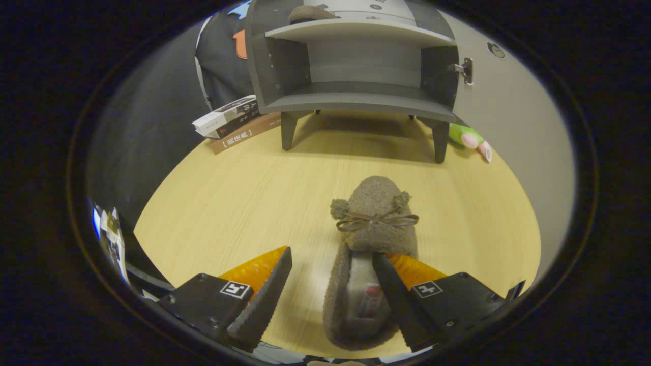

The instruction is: Open the shoe cabinet door, grab the shoes and put them into the shoe cabinet, then close the shoe cabinet door.

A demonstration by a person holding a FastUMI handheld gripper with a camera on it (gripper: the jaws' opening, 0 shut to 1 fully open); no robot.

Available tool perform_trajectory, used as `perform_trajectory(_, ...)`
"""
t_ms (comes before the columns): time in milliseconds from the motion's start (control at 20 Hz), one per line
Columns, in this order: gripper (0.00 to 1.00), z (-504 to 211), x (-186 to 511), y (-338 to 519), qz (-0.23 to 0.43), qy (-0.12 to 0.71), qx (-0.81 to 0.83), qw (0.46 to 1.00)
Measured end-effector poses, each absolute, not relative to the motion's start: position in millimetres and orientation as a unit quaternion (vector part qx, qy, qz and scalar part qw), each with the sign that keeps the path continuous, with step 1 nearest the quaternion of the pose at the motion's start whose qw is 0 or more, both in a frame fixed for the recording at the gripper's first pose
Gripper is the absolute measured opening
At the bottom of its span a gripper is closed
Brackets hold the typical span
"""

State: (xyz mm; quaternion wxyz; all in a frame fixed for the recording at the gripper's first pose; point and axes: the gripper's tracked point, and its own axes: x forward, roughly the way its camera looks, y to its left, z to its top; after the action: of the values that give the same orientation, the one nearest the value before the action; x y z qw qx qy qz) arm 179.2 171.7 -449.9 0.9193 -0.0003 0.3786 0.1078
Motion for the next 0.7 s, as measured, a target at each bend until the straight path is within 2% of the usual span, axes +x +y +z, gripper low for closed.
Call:
perform_trajectory(300, 0.99, -466, 211, 178, 0.091, 0.384, 0.004, 0.919)
perform_trajectory(450, 0.91, -468, 217, 172, 0.08, 0.38, -0.007, 0.921)
perform_trajectory(650, 0.56, -470, 225, 157, 0.054, 0.379, -0.008, 0.924)
perform_trajectory(700, 0.39, -470, 226, 159, 0.056, 0.382, -0.003, 0.923)
